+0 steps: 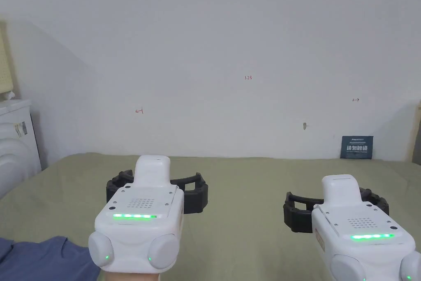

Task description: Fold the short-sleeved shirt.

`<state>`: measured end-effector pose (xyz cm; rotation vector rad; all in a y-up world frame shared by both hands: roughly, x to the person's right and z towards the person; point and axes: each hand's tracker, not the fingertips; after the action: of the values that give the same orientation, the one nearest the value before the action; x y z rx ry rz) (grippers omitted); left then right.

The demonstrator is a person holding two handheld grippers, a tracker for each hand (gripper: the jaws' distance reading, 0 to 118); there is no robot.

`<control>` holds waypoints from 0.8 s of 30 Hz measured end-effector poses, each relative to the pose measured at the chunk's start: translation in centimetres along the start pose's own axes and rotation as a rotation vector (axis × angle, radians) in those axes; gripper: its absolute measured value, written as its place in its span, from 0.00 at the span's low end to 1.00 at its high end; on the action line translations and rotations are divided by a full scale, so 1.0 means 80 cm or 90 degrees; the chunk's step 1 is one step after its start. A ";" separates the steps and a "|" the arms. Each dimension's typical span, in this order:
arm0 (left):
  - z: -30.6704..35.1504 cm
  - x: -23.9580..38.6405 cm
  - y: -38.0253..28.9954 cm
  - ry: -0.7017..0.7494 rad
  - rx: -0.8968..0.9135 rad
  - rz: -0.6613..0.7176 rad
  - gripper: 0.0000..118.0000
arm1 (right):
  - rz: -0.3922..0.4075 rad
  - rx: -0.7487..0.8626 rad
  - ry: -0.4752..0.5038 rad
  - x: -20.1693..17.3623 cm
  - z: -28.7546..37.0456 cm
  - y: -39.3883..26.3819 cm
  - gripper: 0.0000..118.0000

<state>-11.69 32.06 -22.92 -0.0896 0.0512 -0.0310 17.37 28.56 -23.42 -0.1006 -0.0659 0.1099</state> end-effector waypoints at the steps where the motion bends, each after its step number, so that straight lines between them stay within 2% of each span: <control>1: 0.000 0.000 0.001 0.001 0.001 0.000 1.00 | 0.000 0.000 0.000 0.000 0.000 0.000 1.00; 24: 0.000 -0.005 0.002 -0.002 -0.007 -0.001 1.00 | 0.000 -0.001 0.001 -0.002 0.001 0.003 0.98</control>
<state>-12.06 32.19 -22.94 -0.1004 0.0488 -0.0328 17.21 28.79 -23.35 -0.1016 -0.0648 0.1100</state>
